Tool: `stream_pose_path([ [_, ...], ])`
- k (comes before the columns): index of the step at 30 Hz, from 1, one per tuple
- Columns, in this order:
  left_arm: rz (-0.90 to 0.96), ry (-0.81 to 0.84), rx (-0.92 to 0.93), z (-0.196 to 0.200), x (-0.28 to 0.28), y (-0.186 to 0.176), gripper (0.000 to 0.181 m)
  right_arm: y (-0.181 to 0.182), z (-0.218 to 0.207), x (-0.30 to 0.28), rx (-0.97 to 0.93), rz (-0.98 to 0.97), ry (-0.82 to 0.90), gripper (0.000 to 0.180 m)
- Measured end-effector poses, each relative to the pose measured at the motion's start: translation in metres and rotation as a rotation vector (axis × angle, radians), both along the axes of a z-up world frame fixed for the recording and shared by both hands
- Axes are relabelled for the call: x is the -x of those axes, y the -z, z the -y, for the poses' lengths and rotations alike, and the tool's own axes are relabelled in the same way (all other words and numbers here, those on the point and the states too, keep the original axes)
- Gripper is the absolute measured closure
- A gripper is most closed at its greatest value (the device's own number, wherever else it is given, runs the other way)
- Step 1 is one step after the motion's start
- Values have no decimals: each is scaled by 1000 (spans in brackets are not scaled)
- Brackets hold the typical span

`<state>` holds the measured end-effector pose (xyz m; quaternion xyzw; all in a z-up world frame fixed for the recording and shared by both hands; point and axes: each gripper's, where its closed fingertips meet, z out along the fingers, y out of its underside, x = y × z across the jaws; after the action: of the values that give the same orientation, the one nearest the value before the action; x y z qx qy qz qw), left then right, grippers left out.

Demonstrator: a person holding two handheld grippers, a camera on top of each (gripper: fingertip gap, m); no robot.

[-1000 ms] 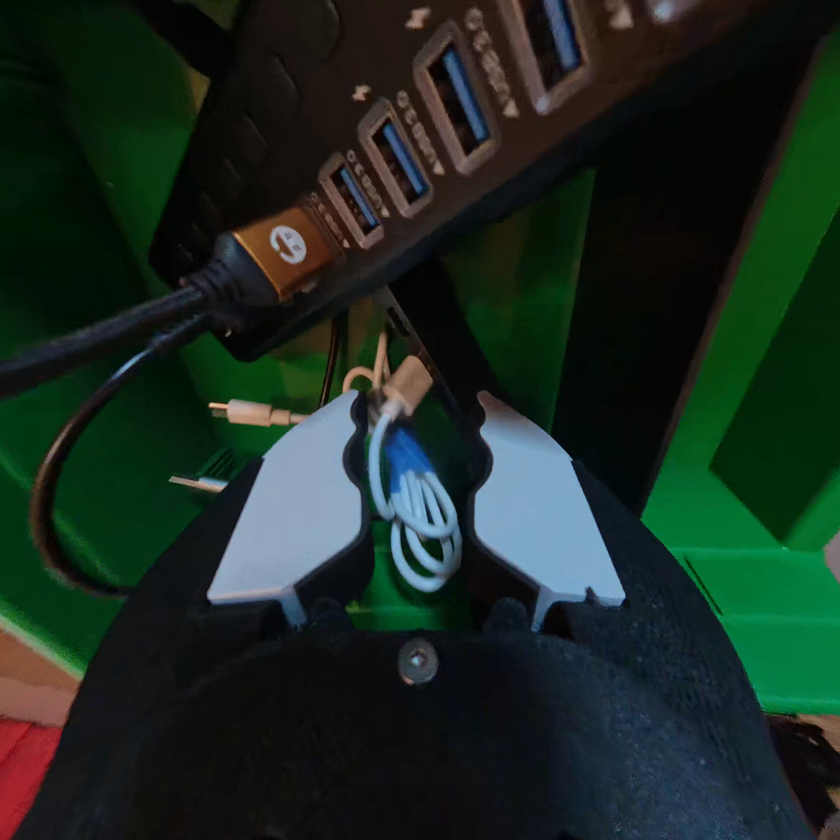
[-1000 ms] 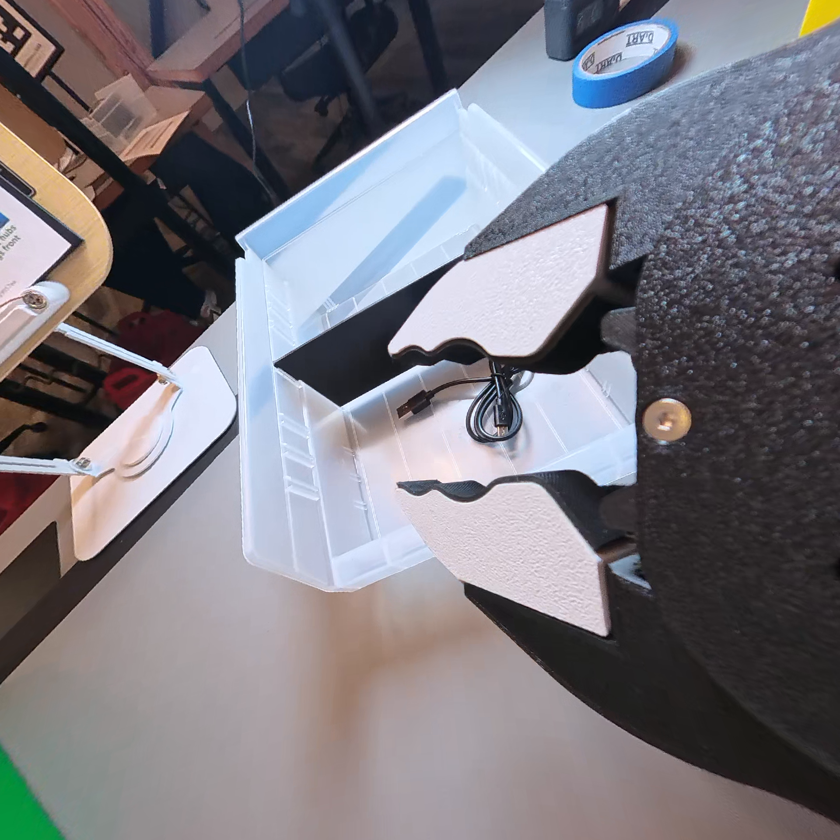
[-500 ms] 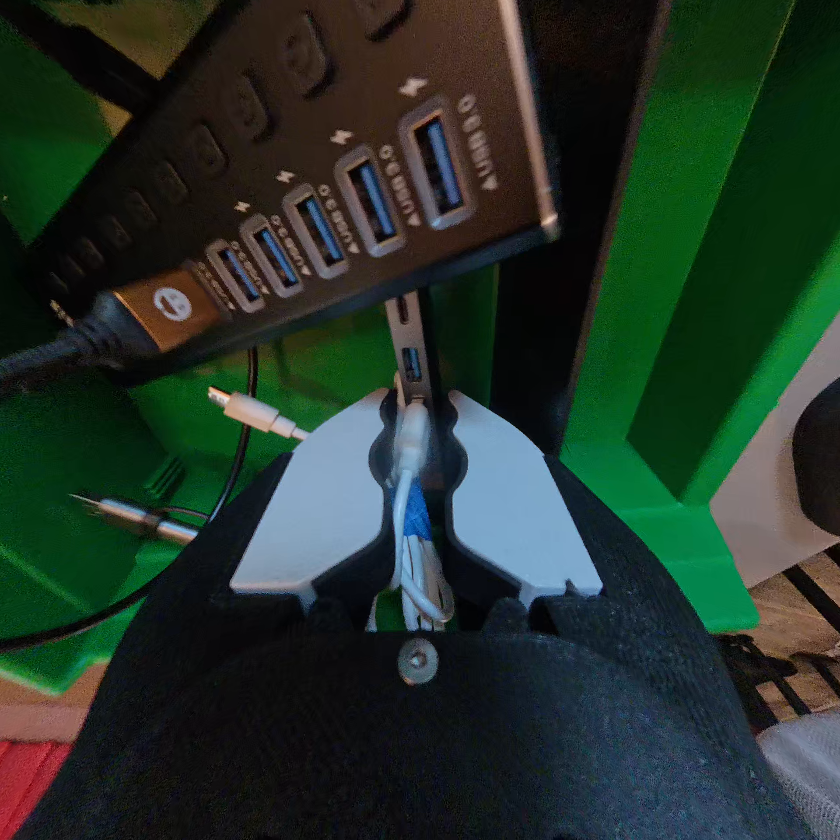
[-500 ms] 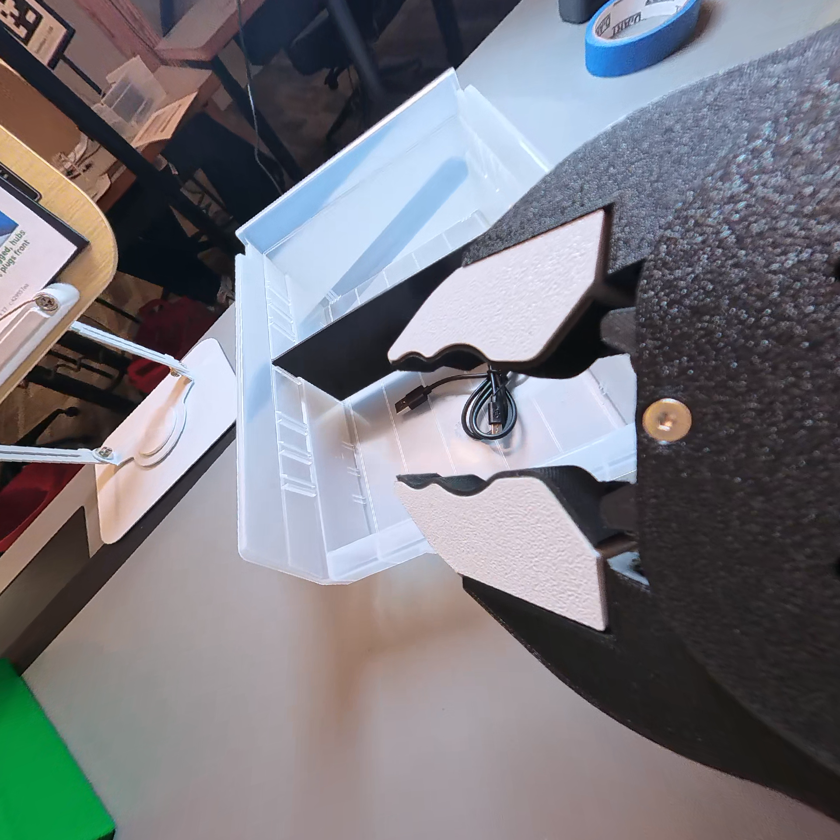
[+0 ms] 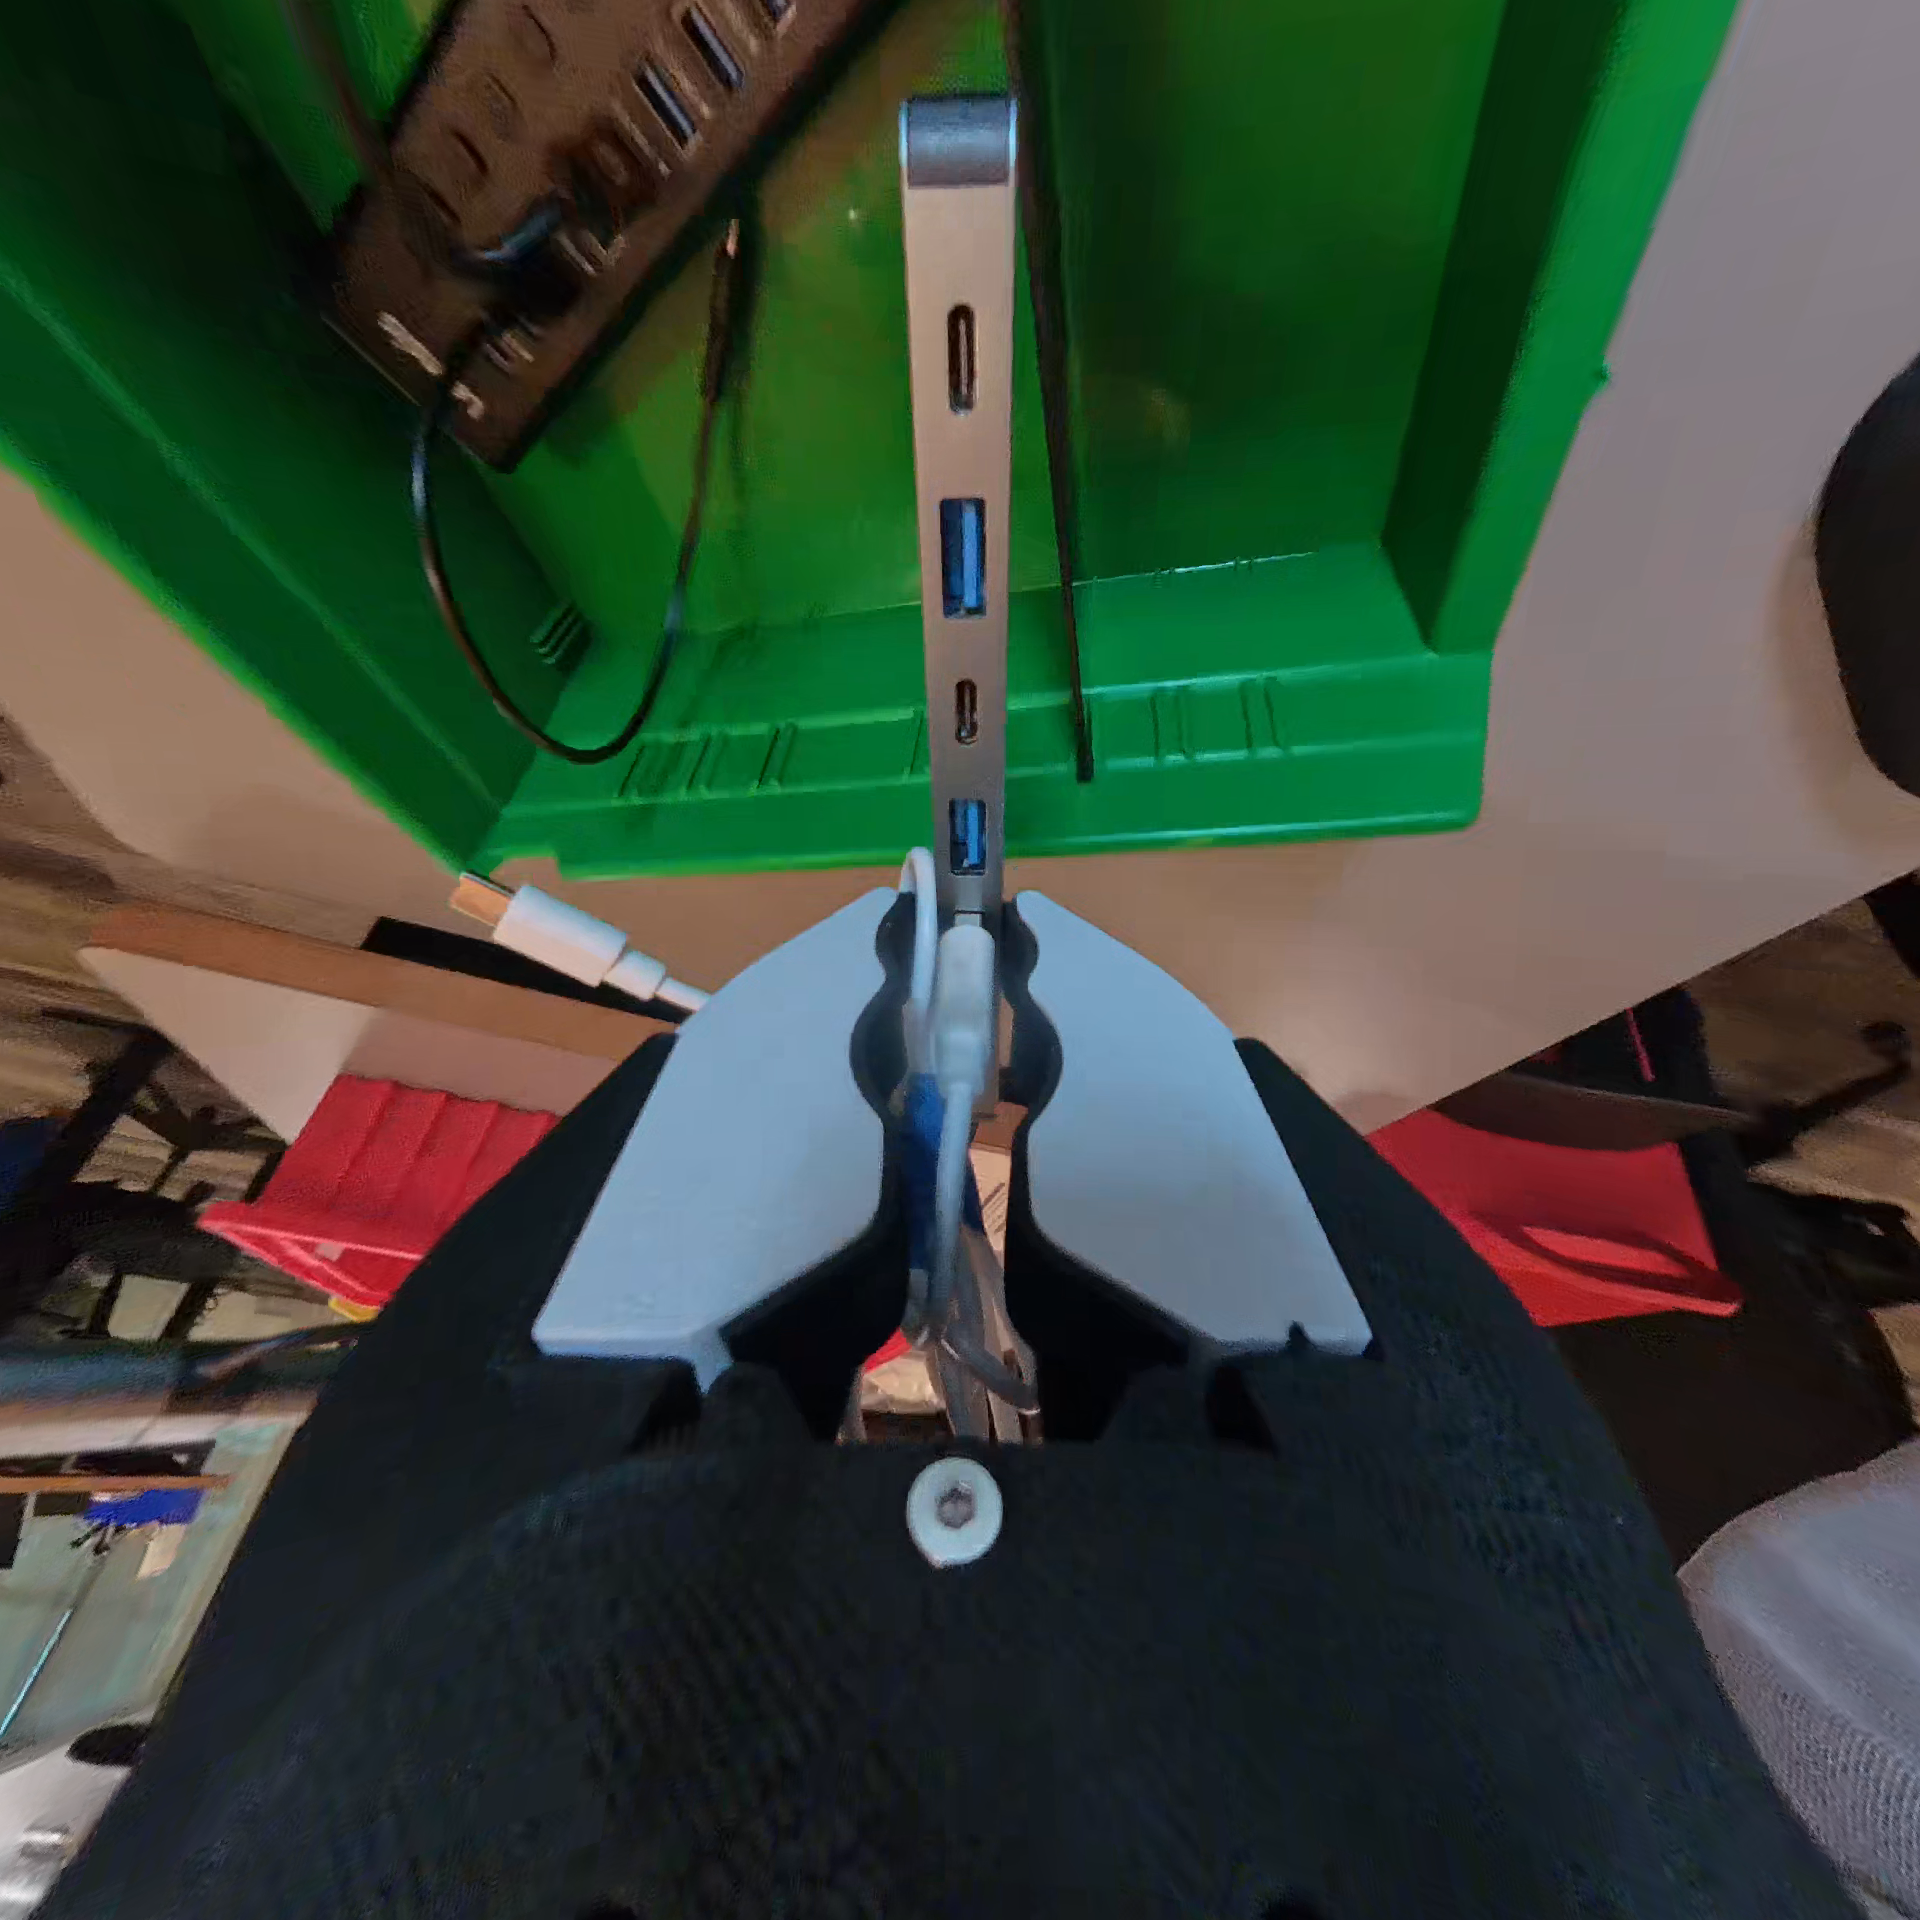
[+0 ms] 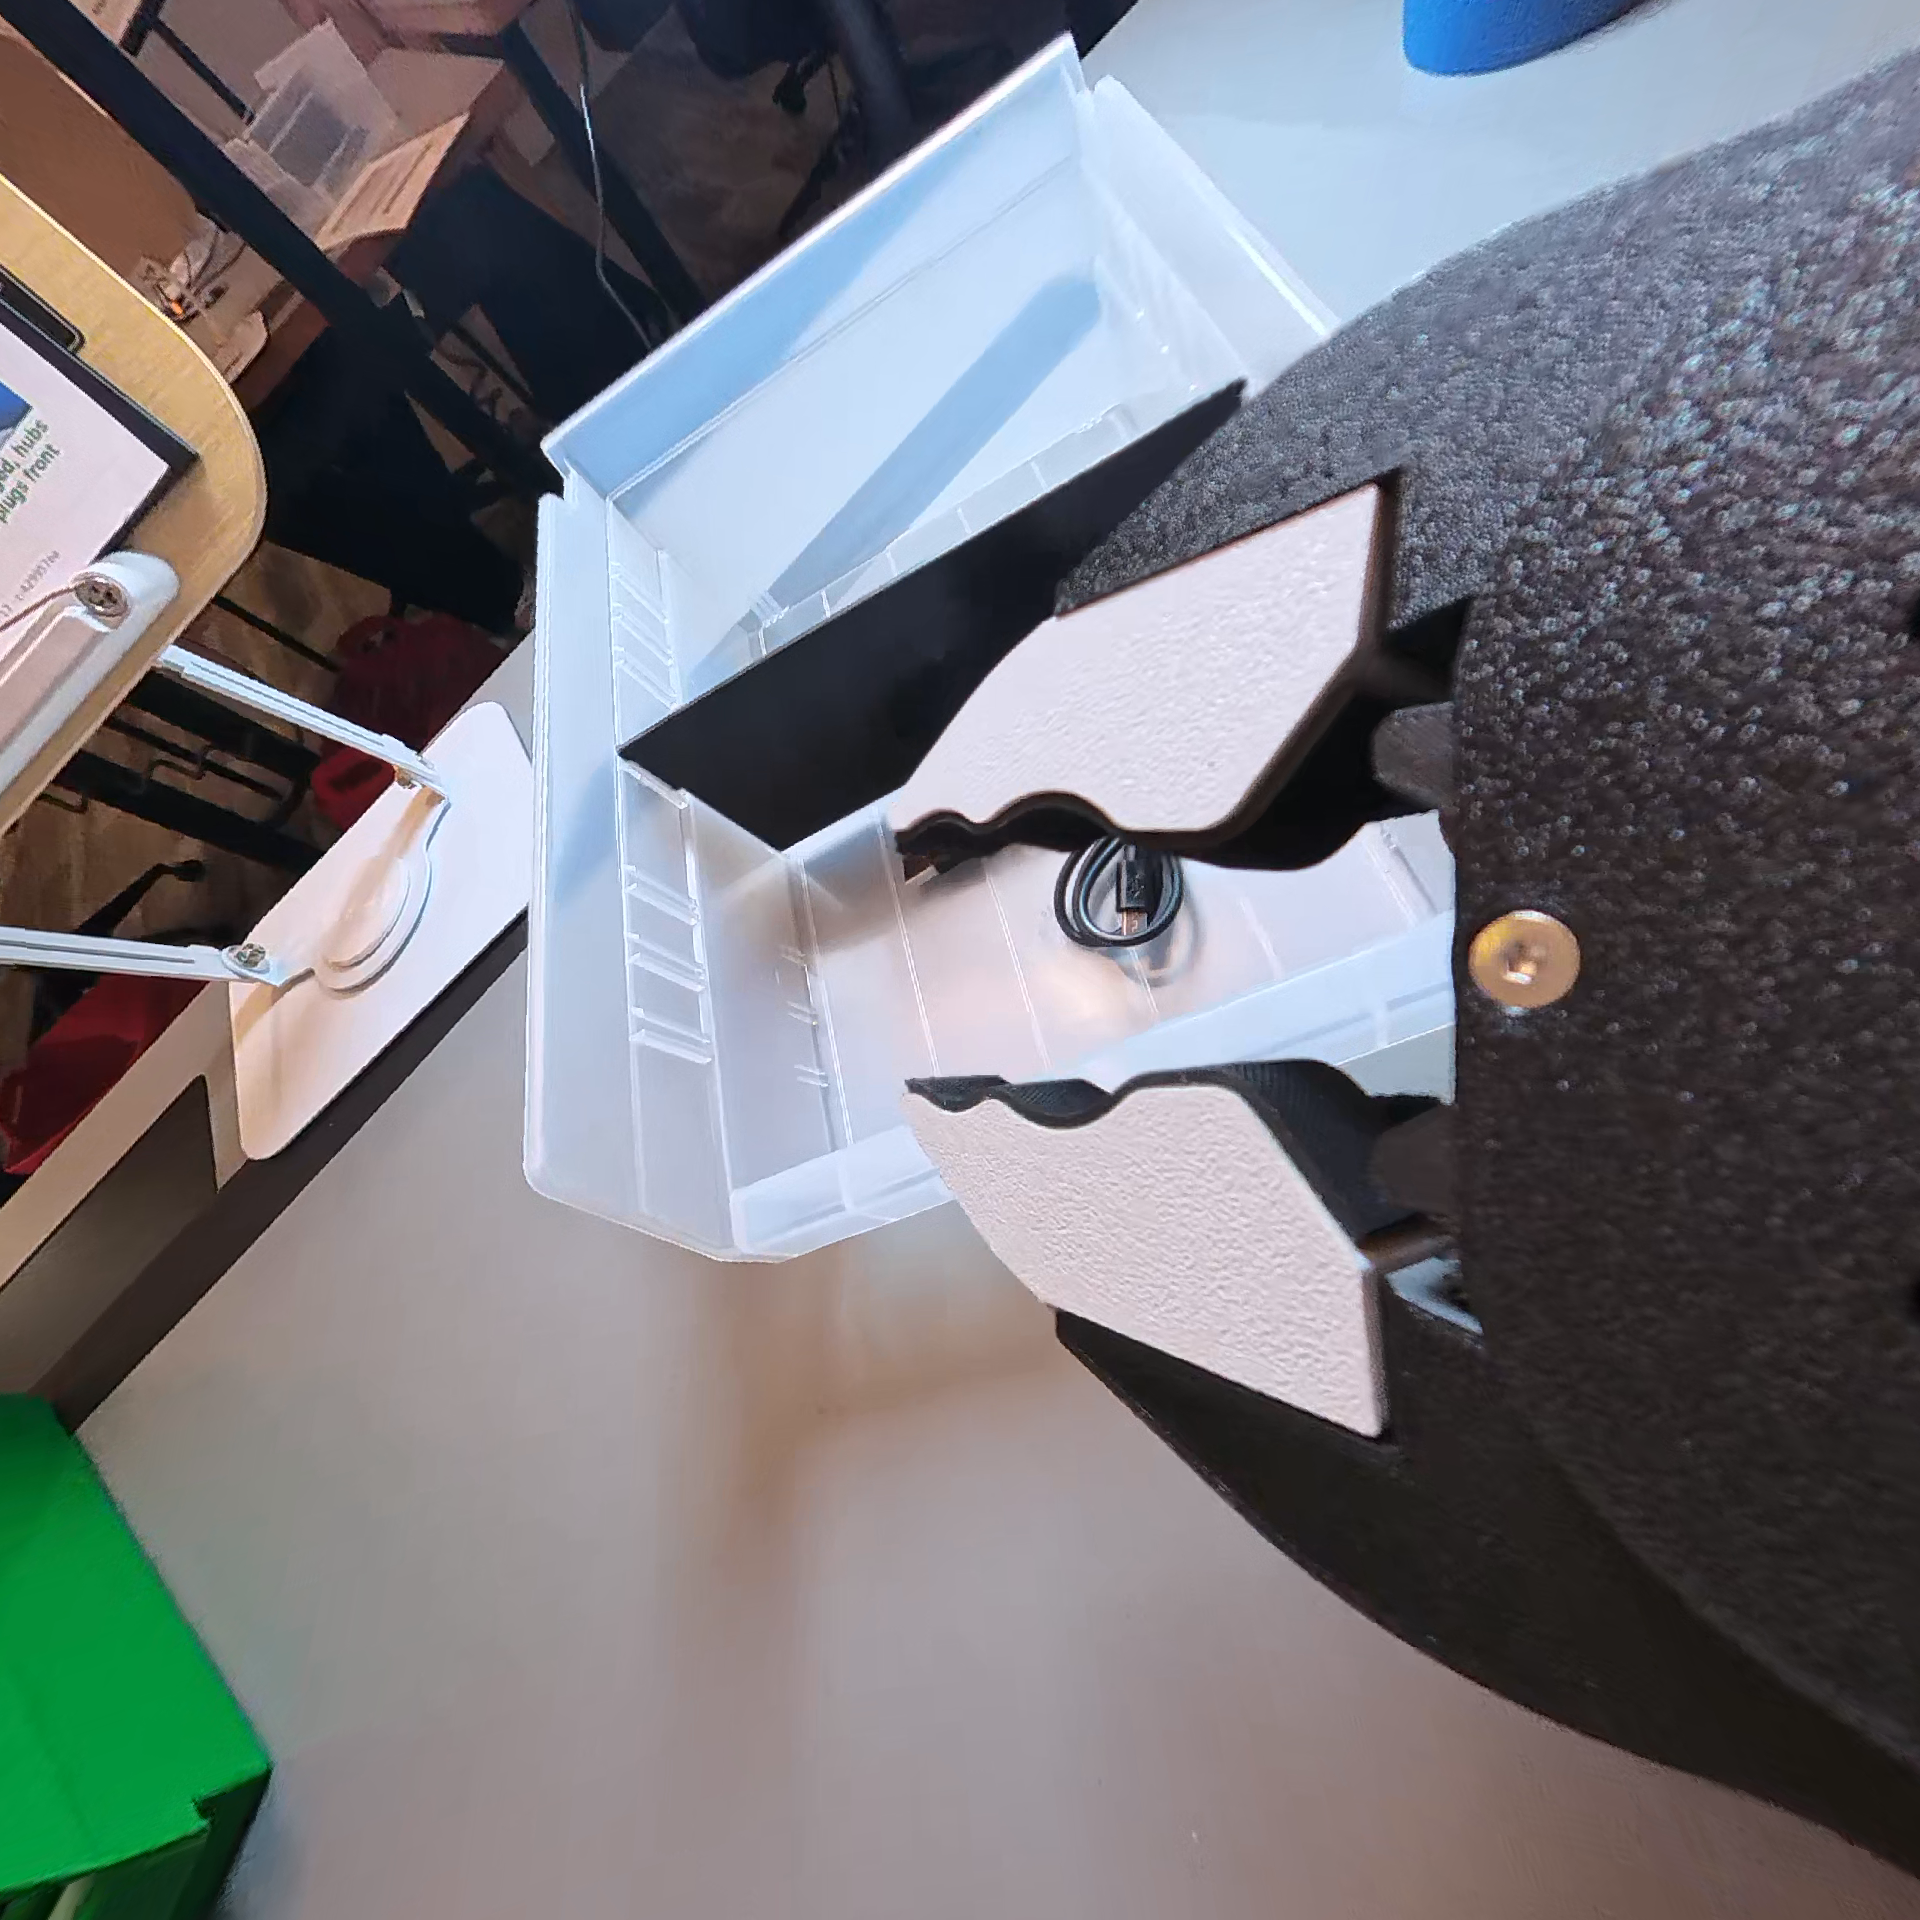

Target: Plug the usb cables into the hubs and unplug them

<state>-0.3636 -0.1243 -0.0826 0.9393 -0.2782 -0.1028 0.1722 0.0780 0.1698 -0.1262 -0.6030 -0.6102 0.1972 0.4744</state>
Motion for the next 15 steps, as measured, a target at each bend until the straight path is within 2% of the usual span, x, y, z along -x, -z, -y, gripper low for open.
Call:
stream_pose_path([
  [3, 102, 46, -196, -17, -32, -28, 165, -1, 11, 6, 29, -37, -47, 139],
  [7, 396, 236, -596, -57, -129, -51, 165, -15, 48, 22, 41, -142, -196, 139],
  [11, 661, 428, -963, -82, -253, -46, 165, -28, 112, 40, 101, -248, -406, 139],
  [15, 1032, 403, -1231, -89, -361, -28, 165, -39, 177, 52, 303, -356, -589, 139],
])
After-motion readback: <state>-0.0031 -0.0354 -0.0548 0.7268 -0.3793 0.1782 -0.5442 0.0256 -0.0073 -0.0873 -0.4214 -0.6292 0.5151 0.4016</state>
